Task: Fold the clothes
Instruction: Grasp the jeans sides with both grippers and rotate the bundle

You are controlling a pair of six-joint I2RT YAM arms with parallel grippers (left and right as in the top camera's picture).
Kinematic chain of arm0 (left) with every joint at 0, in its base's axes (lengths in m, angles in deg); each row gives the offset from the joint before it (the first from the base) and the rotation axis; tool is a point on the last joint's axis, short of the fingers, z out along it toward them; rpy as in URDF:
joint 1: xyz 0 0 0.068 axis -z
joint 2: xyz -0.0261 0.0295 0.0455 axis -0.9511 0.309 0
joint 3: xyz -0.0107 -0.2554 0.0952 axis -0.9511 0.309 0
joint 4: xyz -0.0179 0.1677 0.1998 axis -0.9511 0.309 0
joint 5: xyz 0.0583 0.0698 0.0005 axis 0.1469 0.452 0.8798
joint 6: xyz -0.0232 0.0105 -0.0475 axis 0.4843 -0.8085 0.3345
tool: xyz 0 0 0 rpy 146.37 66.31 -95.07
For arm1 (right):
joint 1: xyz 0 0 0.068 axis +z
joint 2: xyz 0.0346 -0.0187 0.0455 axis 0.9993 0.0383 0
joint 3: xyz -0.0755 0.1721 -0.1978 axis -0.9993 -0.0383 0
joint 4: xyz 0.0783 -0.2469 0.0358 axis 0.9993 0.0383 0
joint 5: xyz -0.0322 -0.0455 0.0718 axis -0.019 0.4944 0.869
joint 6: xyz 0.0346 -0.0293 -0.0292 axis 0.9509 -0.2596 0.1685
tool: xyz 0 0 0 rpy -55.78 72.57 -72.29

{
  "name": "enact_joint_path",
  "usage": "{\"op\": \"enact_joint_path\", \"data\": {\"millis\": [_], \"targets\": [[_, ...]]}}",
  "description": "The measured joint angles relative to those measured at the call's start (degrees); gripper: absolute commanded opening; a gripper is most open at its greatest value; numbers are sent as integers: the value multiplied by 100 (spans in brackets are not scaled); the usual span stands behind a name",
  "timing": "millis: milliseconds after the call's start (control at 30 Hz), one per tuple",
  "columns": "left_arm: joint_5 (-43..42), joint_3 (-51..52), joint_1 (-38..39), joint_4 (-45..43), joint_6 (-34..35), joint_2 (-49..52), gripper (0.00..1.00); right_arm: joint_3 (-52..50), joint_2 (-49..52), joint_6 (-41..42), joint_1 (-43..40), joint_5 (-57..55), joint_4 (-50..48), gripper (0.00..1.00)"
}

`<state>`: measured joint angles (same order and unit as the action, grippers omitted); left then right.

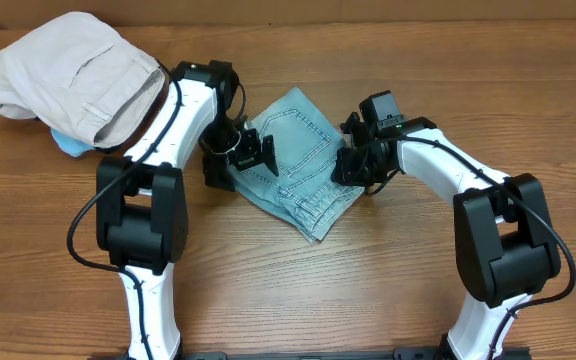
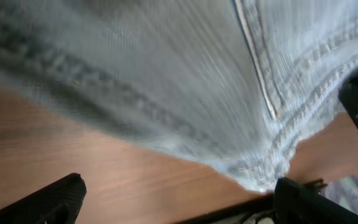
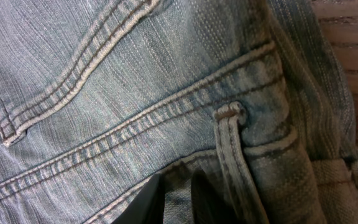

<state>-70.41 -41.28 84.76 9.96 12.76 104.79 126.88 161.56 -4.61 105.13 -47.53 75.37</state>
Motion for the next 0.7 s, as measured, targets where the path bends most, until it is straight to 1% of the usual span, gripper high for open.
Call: {"op": "enact_joint_path", "data": {"millis": [133, 300, 367, 600, 667, 700], "targets": [[-160, 715, -2, -756, 258, 0, 100, 0, 0, 0, -4, 15, 0, 18], [-713, 1338, -122, -1526, 667, -129, 100, 0, 0, 2, -2, 42, -2, 18], [-940, 1515, -140, -1980, 890, -234, 100, 0, 4, 0, -4, 55, -2, 18], [-1510, 2052, -114, -3716, 2033, -452, 100, 0, 4, 2, -4, 57, 2, 18], [-1613, 2210, -114, -4151, 2358, -496, 96, 0, 4, 2, -7, 59, 9, 18], [-1648, 2304, -116, -4358, 2507, -520, 90, 0, 4, 0, -9, 70, 17, 18]]}}
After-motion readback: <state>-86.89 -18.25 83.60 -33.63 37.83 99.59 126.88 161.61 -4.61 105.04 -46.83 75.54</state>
